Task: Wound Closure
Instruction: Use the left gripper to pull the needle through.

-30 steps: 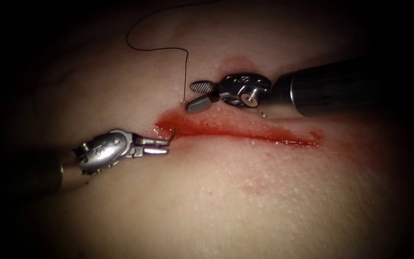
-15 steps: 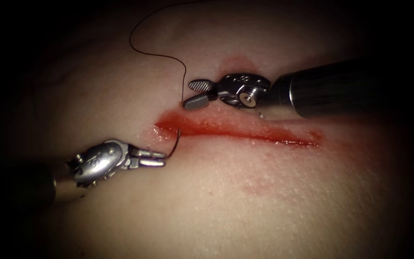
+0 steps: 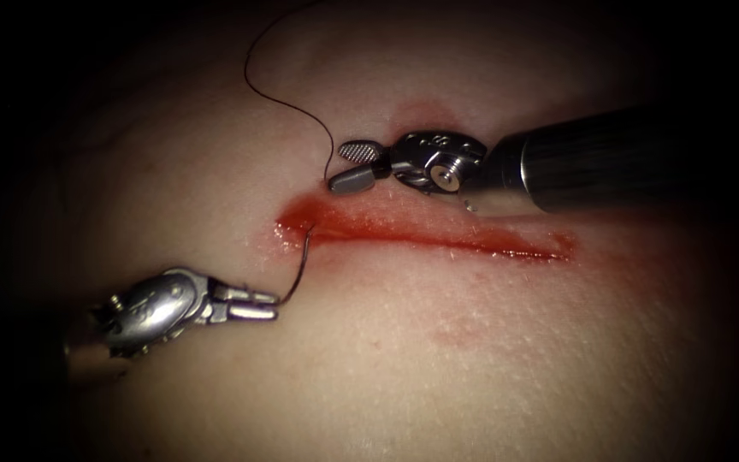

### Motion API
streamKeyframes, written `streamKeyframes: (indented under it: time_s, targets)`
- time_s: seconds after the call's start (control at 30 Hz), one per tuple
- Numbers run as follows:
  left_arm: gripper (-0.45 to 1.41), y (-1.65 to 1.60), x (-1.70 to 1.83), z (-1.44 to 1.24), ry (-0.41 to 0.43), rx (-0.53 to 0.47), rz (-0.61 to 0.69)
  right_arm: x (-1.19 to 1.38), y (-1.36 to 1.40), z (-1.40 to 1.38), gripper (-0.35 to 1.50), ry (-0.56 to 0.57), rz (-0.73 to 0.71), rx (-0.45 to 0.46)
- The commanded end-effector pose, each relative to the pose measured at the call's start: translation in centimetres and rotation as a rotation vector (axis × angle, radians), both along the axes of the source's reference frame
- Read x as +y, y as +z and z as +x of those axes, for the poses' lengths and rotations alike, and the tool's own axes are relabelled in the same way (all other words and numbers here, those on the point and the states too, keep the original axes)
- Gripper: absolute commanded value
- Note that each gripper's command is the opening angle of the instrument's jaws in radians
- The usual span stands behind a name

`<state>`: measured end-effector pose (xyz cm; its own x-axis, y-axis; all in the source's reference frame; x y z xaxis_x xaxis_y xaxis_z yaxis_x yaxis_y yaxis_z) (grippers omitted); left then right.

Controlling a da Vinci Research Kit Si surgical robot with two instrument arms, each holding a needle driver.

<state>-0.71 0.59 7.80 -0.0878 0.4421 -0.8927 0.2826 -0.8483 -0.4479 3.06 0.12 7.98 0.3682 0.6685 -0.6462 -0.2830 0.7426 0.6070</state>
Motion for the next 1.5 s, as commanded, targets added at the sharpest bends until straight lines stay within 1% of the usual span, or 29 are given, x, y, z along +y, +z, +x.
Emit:
streamKeyframes:
  time_s: [0.03, 0.17, 0.27, 0.4, 0.67, 0.8, 1.2, 1.5]
  targets:
    - [-0.35, 0.05, -0.05, -0.07, 0.001, -0.001, 0.003, -0.03, 0.06, 0.06, 1.35, -0.001, 0.001, 0.001]
    - [-0.35, -0.01, -0.07, -0.06, -0.001, -0.007, -0.019, -0.03, 0.05, 0.06, 1.35, -0.001, 0.001, 0.002]
    - [-0.35, -0.04, -0.04, -0.05, -0.028, 0.004, -0.066, -0.04, 0.05, 0.06, 1.35, -0.001, 0.001, 0.002]
    - [-0.35, -0.08, 0.02, -0.06, -0.078, 0.026, -0.152, -0.04, 0.05, 0.05, 1.33, -0.001, 0.000, 0.002]
    - [-0.35, -0.15, 0.21, -0.09, -0.210, 0.084, -0.333, -0.05, 0.06, 0.05, 1.33, -0.002, -0.001, 0.002]
    - [-0.35, -0.17, 0.28, -0.13, -0.254, 0.089, -0.385, -0.05, 0.05, 0.04, 1.31, -0.003, -0.001, 0.002]
    - [-0.35, -0.22, 0.49, -0.20, -0.302, 0.068, -0.434, -0.05, -0.01, 0.02, 1.31, -0.005, 0.003, 0.004]
    - [-0.35, -0.32, 0.73, -0.26, -0.341, 0.048, -0.468, -0.03, -0.23, -0.10, 1.30, -0.009, 0.019, 0.014]
